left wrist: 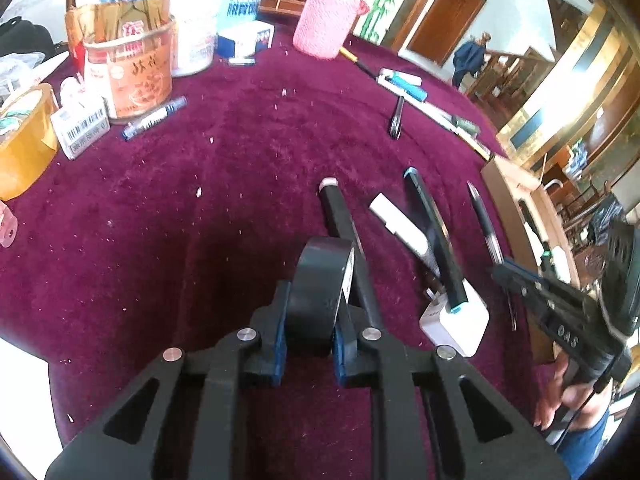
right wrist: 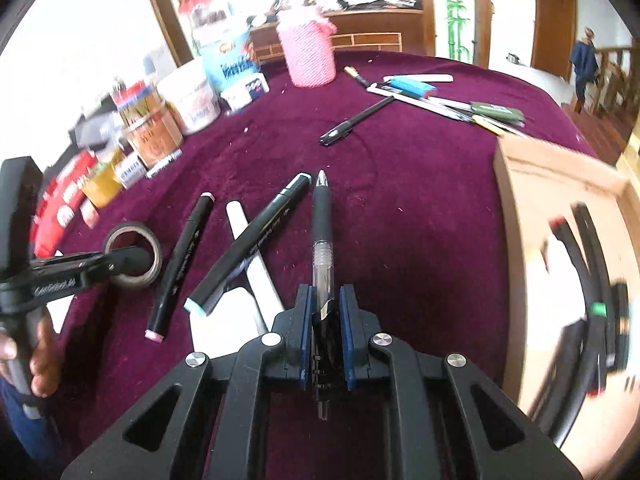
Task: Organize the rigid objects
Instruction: 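Grasp the black pen with silver clip with the right tool while the left tool grasps the black tape roll, then carry the pen and tape roll over the cardboard box with both tools, then lower the pen and tape roll into the box and open both tools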
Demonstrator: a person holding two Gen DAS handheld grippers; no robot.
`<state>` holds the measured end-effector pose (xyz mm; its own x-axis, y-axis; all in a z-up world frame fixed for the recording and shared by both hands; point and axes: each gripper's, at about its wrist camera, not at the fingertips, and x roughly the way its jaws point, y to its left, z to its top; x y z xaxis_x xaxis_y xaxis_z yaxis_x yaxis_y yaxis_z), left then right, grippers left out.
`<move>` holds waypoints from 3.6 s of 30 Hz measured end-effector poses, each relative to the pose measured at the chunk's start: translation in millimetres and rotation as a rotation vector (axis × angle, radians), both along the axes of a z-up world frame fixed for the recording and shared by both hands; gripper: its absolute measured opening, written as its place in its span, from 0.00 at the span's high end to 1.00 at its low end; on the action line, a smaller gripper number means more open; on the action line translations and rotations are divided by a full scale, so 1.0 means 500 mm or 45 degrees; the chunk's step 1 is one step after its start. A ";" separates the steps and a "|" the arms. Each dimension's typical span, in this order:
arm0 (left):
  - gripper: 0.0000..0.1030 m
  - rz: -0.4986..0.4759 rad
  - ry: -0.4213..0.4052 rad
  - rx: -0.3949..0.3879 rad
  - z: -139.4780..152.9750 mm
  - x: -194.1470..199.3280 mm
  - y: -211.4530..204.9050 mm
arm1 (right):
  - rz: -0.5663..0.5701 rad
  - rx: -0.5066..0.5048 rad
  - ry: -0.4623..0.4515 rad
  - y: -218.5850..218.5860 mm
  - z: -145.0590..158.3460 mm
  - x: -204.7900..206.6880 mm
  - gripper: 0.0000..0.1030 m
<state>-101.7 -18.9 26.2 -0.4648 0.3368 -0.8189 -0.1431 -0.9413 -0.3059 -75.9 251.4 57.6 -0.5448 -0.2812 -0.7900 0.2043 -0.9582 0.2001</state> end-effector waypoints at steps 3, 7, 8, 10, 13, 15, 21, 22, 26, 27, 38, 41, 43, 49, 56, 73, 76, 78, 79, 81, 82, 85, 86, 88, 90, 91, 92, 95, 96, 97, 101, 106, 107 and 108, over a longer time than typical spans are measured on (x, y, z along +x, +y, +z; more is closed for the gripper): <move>0.85 0.030 0.046 0.039 0.013 0.003 -0.009 | -0.054 -0.061 0.037 0.030 0.004 0.011 0.89; 0.86 0.038 0.067 0.074 0.018 0.002 -0.011 | -0.085 -0.120 0.087 0.054 0.024 0.010 0.89; 0.86 0.034 0.072 0.085 0.020 0.003 -0.009 | -0.095 -0.119 0.098 0.060 0.030 0.013 0.89; 0.86 0.022 0.081 0.095 0.022 0.003 -0.005 | -0.099 -0.139 0.103 0.065 0.032 0.012 0.89; 0.86 0.005 0.094 0.098 0.024 0.006 0.005 | -0.105 -0.148 0.092 0.070 0.027 0.010 0.89; 0.86 -0.004 0.107 0.102 0.027 0.010 0.012 | -0.100 -0.151 0.085 0.069 0.025 0.007 0.89; 0.86 -0.052 0.138 0.148 0.046 0.028 0.053 | -0.133 -0.152 0.150 0.102 0.054 0.017 0.89; 0.86 -0.061 0.138 0.149 0.050 0.032 0.064 | -0.154 -0.164 0.158 0.118 0.059 0.018 0.89; 0.86 -0.121 0.134 0.180 0.073 0.038 0.121 | -0.226 -0.218 0.171 0.173 0.075 0.023 0.89; 0.86 -0.141 0.133 0.183 0.079 0.038 0.137 | -0.247 -0.216 0.182 0.186 0.079 0.025 0.89; 0.86 -0.402 0.046 0.289 0.113 0.041 0.393 | -0.493 -0.113 0.191 0.346 0.096 0.036 0.88; 0.86 -0.488 -0.033 0.342 0.089 0.052 0.475 | -0.540 -0.109 0.161 0.373 0.084 0.028 0.88; 0.86 -0.520 -0.062 0.356 0.076 0.059 0.517 | -0.572 -0.102 0.148 0.391 0.079 0.025 0.88; 0.85 -0.610 -0.135 0.341 0.048 0.089 0.607 | -0.622 -0.111 0.096 0.442 0.063 0.013 0.88; 0.85 -0.625 -0.159 0.303 0.018 0.102 0.644 | -0.586 -0.130 0.024 0.451 0.046 0.004 0.88; 0.85 -0.640 -0.045 0.222 0.033 0.137 0.648 | -0.551 -0.045 -0.044 0.429 0.026 -0.004 0.88; 0.84 -0.638 -0.032 0.220 0.039 0.139 0.645 | -0.556 -0.042 -0.045 0.428 0.027 -0.003 0.88; 0.76 -0.635 -0.032 0.229 0.041 0.138 0.641 | -0.564 -0.043 -0.047 0.429 0.028 -0.004 0.87; 0.70 -0.630 -0.028 0.237 0.044 0.137 0.639 | -0.566 -0.052 -0.041 0.429 0.030 -0.003 0.87; 0.61 -0.608 -0.010 0.244 0.053 0.137 0.629 | -0.570 -0.073 -0.019 0.431 0.037 0.001 0.85; 0.56 -0.597 -0.001 0.247 0.055 0.131 0.625 | -0.574 -0.083 -0.004 0.432 0.041 0.004 0.83; 0.53 -0.571 0.017 0.283 0.063 0.125 0.617 | -0.595 -0.102 0.031 0.436 0.053 0.010 0.80; 0.53 -0.570 0.020 0.287 0.061 0.123 0.620 | -0.596 -0.108 0.040 0.437 0.055 0.011 0.80; 0.53 -0.570 0.038 0.292 0.068 0.122 0.621 | -0.598 -0.113 0.053 0.436 0.059 0.011 0.80; 0.53 -0.567 0.073 0.277 0.079 0.124 0.622 | -0.596 -0.125 0.066 0.436 0.063 0.012 0.80; 0.52 -0.568 0.088 0.274 0.085 0.125 0.621 | -0.596 -0.131 0.073 0.436 0.065 0.012 0.80; 0.52 -0.567 0.098 0.274 0.086 0.124 0.619 | -0.597 -0.136 0.081 0.436 0.067 0.013 0.80; 0.52 -0.564 0.118 0.279 0.093 0.123 0.611 | -0.599 -0.143 0.091 0.437 0.069 0.015 0.80; 0.52 -0.562 0.119 0.281 0.095 0.123 0.608 | -0.599 -0.144 0.091 0.437 0.069 0.015 0.80; 0.52 -0.560 0.117 0.283 0.095 0.121 0.606 | -0.598 -0.143 0.088 0.436 0.067 0.013 0.80; 0.52 -0.538 0.108 0.283 0.095 0.111 0.591 | -0.594 -0.137 0.087 0.435 0.068 0.014 0.80; 0.52 -0.496 0.105 0.295 0.108 0.102 0.551 | -0.587 -0.127 0.100 0.431 0.071 0.015 0.80; 0.52 -0.484 0.106 0.296 0.111 0.101 0.541 | -0.586 -0.124 0.098 0.430 0.070 0.015 0.80; 0.52 -0.472 0.107 0.296 0.114 0.100 0.530 | -0.584 -0.123 0.096 0.429 0.069 0.014 0.80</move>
<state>-51.7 246.2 83.2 -0.3392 0.6642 -0.6661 -0.4915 -0.7289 -0.4765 -69.0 465.7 92.1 -0.6847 -0.0686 -0.7256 -0.2179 -0.9308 0.2936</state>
